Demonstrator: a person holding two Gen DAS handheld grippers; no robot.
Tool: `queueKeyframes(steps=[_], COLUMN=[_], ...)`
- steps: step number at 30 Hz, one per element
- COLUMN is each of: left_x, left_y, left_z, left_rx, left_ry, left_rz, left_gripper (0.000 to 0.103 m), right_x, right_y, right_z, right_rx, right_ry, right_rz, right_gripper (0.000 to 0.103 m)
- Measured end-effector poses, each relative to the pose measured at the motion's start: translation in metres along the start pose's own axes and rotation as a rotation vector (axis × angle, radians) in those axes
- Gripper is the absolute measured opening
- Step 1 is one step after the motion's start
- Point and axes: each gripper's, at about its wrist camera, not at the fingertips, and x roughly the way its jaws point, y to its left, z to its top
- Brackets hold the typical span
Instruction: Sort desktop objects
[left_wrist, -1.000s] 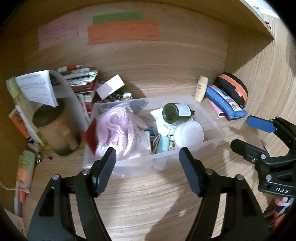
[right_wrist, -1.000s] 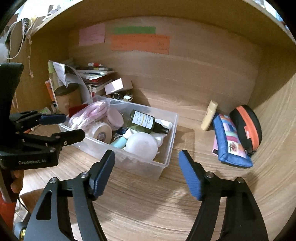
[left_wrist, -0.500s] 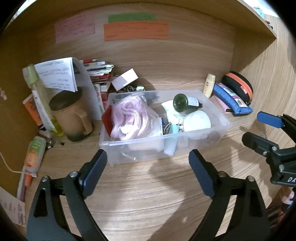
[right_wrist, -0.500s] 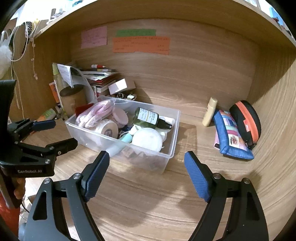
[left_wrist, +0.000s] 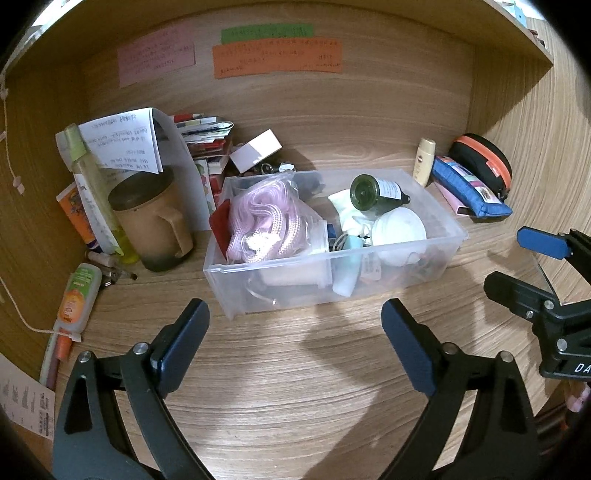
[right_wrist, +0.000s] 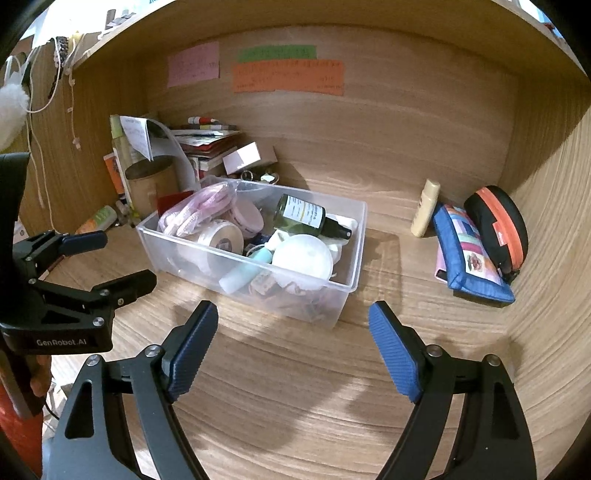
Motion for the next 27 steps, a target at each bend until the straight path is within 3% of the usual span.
queueKeyframes(steps=[27], left_x=[0.0013], left_y=[0.0043], left_z=[0.003], left_rx=[-0.044], left_ry=[-0.002], left_rz=[-0.028], left_gripper=[0.095], right_x=[-0.0009], right_y=[0.0011], right_z=[0.0058], right_rx=[0.0], right_ry=[0.003], right_rz=[0.02], right_gripper=[0.082])
